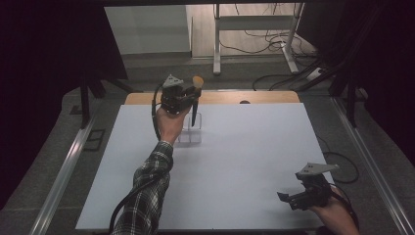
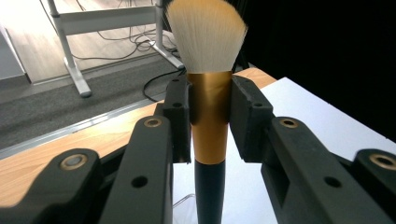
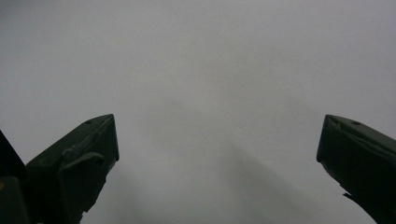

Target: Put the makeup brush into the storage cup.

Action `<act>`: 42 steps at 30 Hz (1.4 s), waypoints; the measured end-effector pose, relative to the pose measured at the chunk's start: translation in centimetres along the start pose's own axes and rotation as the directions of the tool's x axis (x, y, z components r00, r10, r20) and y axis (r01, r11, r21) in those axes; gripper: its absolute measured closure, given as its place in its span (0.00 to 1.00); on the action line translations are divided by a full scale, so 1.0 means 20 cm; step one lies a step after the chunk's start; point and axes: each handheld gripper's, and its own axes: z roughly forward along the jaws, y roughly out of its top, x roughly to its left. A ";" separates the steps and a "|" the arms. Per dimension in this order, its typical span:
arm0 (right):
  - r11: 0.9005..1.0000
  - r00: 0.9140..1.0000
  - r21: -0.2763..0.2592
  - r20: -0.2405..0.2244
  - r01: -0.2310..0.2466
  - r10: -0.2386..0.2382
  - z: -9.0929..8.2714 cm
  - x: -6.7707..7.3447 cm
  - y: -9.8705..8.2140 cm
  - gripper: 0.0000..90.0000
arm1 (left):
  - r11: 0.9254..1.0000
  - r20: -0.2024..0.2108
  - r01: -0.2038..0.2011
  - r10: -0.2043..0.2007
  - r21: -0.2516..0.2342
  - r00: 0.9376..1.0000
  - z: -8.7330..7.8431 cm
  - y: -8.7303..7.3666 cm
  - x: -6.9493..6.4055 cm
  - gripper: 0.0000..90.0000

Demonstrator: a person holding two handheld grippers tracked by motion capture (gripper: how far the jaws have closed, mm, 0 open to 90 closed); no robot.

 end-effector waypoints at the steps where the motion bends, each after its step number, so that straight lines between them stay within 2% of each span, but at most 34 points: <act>1: 1.000 1.000 0.000 0.000 0.000 0.000 0.00 0.00 0.00 0.00 | 1.000 0.001 0.003 -0.003 0.001 1.000 0.01 0.00 0.00 0.78; 11: 1.000 1.000 0.003 -0.004 0.003 -0.003 0.00 0.00 0.00 0.00 | 1.000 -0.022 0.001 0.000 0.003 1.000 0.03 -0.01 0.02 0.78; 29: 1.000 1.000 0.010 -0.007 0.009 -0.009 0.01 0.01 0.00 0.00 | 1.000 -0.033 0.017 -0.017 0.019 0.999 0.08 -0.11 0.04 0.78; 42: 1.000 1.000 0.017 -0.009 0.017 -0.017 0.01 0.01 0.00 0.00 | 0.999 -0.041 0.035 -0.034 0.028 0.999 0.08 -0.18 0.06 0.78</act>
